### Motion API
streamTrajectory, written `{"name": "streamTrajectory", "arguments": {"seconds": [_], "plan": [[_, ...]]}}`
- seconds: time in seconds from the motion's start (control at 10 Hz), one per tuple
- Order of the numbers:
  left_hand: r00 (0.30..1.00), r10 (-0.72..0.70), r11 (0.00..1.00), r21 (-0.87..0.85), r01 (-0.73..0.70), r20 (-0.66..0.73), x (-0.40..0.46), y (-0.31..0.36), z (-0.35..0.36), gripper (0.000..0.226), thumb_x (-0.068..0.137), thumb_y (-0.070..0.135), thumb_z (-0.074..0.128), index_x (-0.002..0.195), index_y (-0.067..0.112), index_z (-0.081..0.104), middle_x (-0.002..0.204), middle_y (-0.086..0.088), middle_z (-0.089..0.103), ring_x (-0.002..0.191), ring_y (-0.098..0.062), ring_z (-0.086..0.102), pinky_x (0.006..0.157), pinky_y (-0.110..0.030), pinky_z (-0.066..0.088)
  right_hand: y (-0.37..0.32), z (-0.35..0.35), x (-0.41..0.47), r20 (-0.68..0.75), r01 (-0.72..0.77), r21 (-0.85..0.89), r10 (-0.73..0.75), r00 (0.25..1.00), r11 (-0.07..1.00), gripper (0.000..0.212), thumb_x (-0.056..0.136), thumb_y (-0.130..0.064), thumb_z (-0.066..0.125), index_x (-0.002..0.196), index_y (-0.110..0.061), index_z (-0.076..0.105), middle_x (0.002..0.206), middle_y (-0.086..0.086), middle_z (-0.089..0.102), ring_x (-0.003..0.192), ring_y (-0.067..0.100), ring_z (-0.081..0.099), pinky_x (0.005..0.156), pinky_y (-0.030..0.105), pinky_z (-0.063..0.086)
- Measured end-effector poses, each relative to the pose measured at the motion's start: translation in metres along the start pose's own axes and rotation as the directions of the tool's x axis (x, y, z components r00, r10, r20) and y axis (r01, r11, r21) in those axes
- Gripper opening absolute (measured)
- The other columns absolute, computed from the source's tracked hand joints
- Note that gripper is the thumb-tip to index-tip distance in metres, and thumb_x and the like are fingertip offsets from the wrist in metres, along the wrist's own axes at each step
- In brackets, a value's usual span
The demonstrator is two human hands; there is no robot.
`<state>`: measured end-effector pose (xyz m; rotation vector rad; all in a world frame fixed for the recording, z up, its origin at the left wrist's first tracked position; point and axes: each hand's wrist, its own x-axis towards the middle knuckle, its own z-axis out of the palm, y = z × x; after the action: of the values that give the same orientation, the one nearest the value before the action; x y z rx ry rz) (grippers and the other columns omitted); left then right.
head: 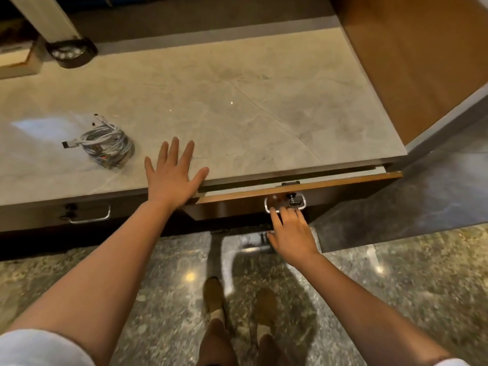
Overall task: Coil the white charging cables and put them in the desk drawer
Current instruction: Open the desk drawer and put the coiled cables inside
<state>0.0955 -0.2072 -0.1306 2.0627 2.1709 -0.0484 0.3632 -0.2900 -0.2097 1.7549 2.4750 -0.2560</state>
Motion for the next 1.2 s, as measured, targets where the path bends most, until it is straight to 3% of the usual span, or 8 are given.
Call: {"name": "streamTrajectory", "arguments": {"seconds": [0.2, 0.5, 1.0, 1.1, 1.2], "plan": [[1.0, 0.004, 1.0, -0.004, -0.004, -0.009, -0.002, 0.001, 0.001, 0.069, 0.089, 0.065, 0.02, 0.148, 0.035, 0.002, 0.159, -0.001, -0.006, 0.145, -0.022, -0.009, 0.113, -0.057, -0.001, 0.0, 0.011, -0.058, -0.026, 0.056, -0.042, -0.057, 0.998, 0.998, 0.067, 0.073, -0.046, 0.069, 0.125, -0.007, 0.056, 0.106, 0.013, 0.066, 0.099, 0.03, 0.063, 0.091, 0.045, 0.048], [1.0, 0.012, 1.0, -0.01, -0.012, -0.004, 0.0, -0.001, 0.004, 0.069, 0.089, 0.066, 0.02, 0.148, 0.034, 0.002, 0.159, -0.002, -0.005, 0.145, -0.023, -0.008, 0.112, -0.059, -0.001, -0.005, 0.033, -0.131, -0.037, 0.086, 0.01, -0.086, 0.996, 0.996, 0.064, 0.081, -0.053, 0.035, 0.127, -0.012, 0.054, 0.113, 0.009, 0.065, 0.102, 0.025, 0.063, 0.094, 0.044, 0.047], [1.0, 0.015, 1.0, -0.014, -0.015, 0.007, 0.0, -0.001, 0.002, 0.069, 0.09, 0.065, 0.02, 0.148, 0.034, 0.001, 0.159, -0.002, -0.006, 0.145, -0.023, -0.009, 0.112, -0.058, -0.002, -0.015, 0.029, -0.166, 0.044, 0.026, 0.076, -0.029, 0.999, 0.997, 0.058, 0.086, -0.05, 0.033, 0.129, -0.016, 0.053, 0.116, 0.005, 0.065, 0.106, 0.022, 0.063, 0.094, 0.042, 0.049], [0.999, 0.012, 1.0, -0.024, -0.012, 0.031, -0.001, -0.001, -0.001, 0.07, 0.09, 0.065, 0.02, 0.148, 0.033, 0.0, 0.159, -0.002, -0.008, 0.145, -0.023, -0.01, 0.112, -0.058, -0.003, -0.015, 0.014, -0.168, 0.009, 0.022, 0.102, -0.023, 1.0, 0.995, 0.05, 0.085, -0.045, 0.036, 0.122, -0.018, 0.057, 0.109, 0.002, 0.067, 0.097, 0.019, 0.065, 0.083, 0.035, 0.054], [0.999, 0.017, 0.999, -0.038, -0.016, 0.037, -0.001, 0.0, -0.002, 0.07, 0.09, 0.065, 0.02, 0.148, 0.033, -0.001, 0.159, -0.003, -0.009, 0.145, -0.023, -0.011, 0.112, -0.058, -0.004, -0.018, -0.004, -0.173, -0.031, 0.005, 0.113, -0.001, 1.0, 0.994, 0.039, 0.086, -0.04, 0.038, 0.103, -0.019, 0.065, 0.091, -0.001, 0.067, 0.081, 0.017, 0.065, 0.061, 0.028, 0.054]]}}
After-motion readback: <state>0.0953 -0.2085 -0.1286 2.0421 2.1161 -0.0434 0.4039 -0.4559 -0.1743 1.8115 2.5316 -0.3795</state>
